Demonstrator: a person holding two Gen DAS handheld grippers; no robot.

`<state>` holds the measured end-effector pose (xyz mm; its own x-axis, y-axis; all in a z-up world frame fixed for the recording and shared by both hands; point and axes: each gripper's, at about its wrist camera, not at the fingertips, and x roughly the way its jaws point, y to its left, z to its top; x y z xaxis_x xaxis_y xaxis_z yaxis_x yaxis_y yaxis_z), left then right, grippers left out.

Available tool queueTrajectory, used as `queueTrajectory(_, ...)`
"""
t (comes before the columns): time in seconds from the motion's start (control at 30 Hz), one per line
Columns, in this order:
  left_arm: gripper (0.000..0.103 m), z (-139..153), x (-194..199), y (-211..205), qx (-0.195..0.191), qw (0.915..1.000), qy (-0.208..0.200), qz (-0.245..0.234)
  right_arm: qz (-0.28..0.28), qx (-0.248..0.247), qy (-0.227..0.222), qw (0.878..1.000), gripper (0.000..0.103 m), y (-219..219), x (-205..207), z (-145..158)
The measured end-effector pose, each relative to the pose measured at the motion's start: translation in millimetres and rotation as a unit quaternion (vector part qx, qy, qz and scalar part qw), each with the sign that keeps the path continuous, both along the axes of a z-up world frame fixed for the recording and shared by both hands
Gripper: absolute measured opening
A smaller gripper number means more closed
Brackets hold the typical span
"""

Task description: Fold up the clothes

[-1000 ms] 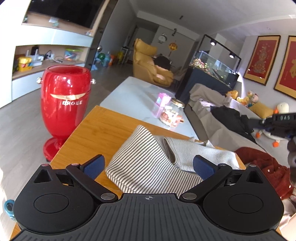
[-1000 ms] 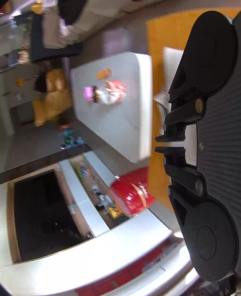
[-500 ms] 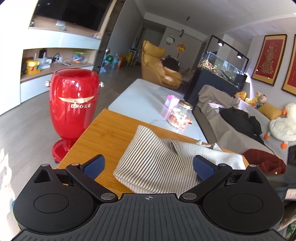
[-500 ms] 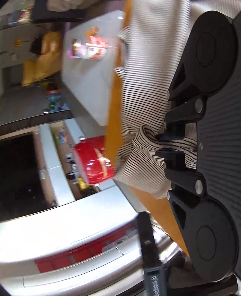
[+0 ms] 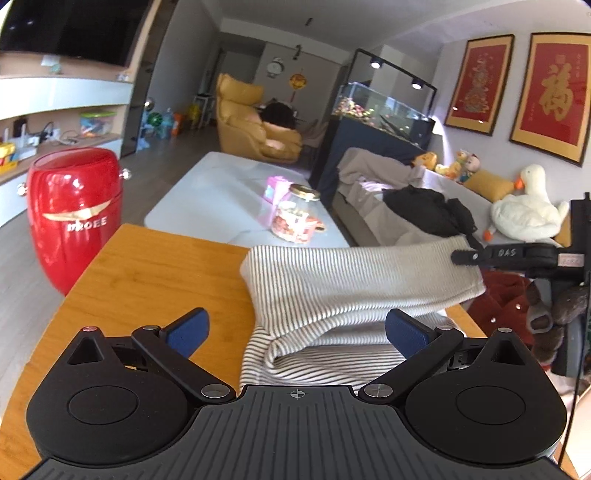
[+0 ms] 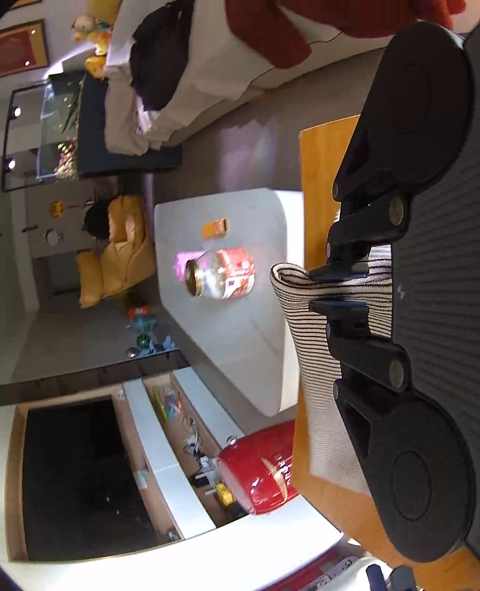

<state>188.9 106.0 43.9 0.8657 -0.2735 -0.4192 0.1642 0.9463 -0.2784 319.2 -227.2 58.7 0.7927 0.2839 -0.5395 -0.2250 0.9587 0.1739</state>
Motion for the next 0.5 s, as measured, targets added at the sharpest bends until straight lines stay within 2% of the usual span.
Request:
queueTrajectory(0.1, 0.103, -1, 12, -17, 0.007, 0.9995, -0.011, -0.028, -0.019, -0.014, 0.035, 0.999, 0.010, -8, 8, -35)
queueTrajectory(0.2, 0.103, -10, 28, -31, 0.002, 0.9988, -0.001, -0.048, -0.028, -0.018, 0.061, 0.998, 0.014, -12, 14, -62)
queueTrajectory(0.33, 0.103, -17, 47, -39, -0.003, 0.9982, 0.005, -0.060, -0.025, -0.035, 0.032, 0.999, 0.019, -8, 0, -54)
queueTrajectory(0.5, 0.103, -26, 70, -50, -0.009, 0.9971, 0.011, -0.074, -0.020, -0.053, -0.027, 0.998, 0.034, -7, -30, -37)
